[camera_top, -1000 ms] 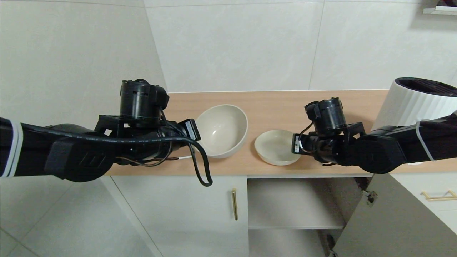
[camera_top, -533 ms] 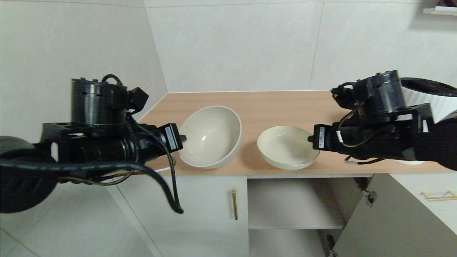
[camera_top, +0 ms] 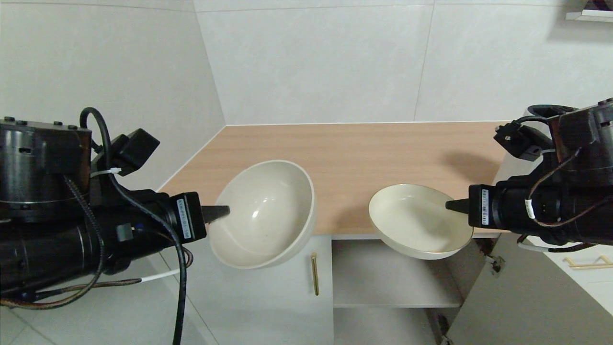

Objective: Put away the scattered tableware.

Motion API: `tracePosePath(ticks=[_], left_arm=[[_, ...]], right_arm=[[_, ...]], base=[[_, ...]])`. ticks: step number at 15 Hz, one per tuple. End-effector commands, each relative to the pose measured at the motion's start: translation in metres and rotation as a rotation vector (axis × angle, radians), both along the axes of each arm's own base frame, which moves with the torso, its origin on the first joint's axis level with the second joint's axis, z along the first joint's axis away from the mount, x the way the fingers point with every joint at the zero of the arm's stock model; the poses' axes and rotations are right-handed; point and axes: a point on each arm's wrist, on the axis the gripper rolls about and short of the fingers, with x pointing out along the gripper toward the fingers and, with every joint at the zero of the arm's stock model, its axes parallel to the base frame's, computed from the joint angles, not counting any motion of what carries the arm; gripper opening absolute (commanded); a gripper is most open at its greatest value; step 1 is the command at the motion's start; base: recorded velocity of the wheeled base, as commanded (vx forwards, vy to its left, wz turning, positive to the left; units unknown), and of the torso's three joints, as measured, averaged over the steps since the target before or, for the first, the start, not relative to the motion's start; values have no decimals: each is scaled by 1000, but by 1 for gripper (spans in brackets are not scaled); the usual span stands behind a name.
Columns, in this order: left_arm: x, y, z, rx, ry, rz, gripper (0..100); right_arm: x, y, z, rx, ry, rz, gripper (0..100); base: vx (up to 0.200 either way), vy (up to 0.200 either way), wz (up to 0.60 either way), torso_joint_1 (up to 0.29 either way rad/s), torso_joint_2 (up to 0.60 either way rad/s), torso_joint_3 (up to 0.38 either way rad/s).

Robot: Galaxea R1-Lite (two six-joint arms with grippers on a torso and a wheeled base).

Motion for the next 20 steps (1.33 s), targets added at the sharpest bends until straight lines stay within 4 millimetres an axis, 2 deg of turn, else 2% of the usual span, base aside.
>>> tracePosePath(ticks=[1,5,12,20], left_arm=[[-1,-4,-3,4,12,-15,0],[2,-5,-7,12,29,-15,0],[3,-5,-9,17,32,-17,0],[12,-12,-24,45,88,-23,0]], right_arm=[[-5,-3,0,-2,-4,4,0],[0,0,-6,-15,17,3,0],[4,1,-11,-31,30,-1,0],[15,4,-23,-57,72,-14,0]], base=[[0,0,0,0,0,0],[-150,0,0,8,2,3],[0,0,0,0,0,0],[0,0,0,0,0,0]])
